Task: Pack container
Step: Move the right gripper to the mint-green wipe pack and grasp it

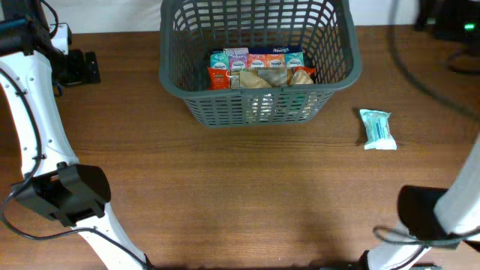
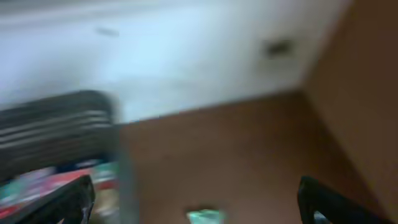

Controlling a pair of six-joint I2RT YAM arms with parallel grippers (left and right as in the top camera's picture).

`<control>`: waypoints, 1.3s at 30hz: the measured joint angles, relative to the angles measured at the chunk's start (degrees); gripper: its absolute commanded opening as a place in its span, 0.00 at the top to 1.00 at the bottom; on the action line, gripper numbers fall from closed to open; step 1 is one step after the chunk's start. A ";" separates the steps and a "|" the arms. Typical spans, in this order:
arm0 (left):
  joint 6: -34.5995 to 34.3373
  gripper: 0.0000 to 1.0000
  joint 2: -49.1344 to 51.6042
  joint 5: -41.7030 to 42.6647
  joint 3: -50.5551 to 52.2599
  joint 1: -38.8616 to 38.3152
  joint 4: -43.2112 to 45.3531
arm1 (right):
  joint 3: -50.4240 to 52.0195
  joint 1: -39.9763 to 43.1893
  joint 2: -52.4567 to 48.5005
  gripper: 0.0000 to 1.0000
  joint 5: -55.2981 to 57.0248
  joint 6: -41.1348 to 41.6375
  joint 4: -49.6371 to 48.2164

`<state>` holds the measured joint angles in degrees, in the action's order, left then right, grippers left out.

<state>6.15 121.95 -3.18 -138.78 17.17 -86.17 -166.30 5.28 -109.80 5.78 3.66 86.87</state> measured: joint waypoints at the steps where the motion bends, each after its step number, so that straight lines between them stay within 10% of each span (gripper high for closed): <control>1: 0.00 0.01 0.00 0.00 0.00 0.00 0.00 | 2.23 4.76 -0.96 0.03 -0.44 0.42 0.09; 16: 0.00 0.01 0.00 0.00 0.00 0.00 0.00 | 59.95 18.97 -9.38 0.07 -16.31 -3.78 -15.61; 29: 0.00 0.01 0.00 0.00 0.00 0.00 0.00 | 75.63 15.63 -9.40 0.10 -15.93 -10.16 -28.00; 39: 0.00 0.01 0.00 0.00 0.00 0.00 -0.02 | 81.18 15.54 -9.40 0.30 -14.84 -10.25 -35.39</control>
<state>6.15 121.95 -3.18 -138.78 17.17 -86.19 -85.12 20.82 -119.20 -9.06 -6.59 51.48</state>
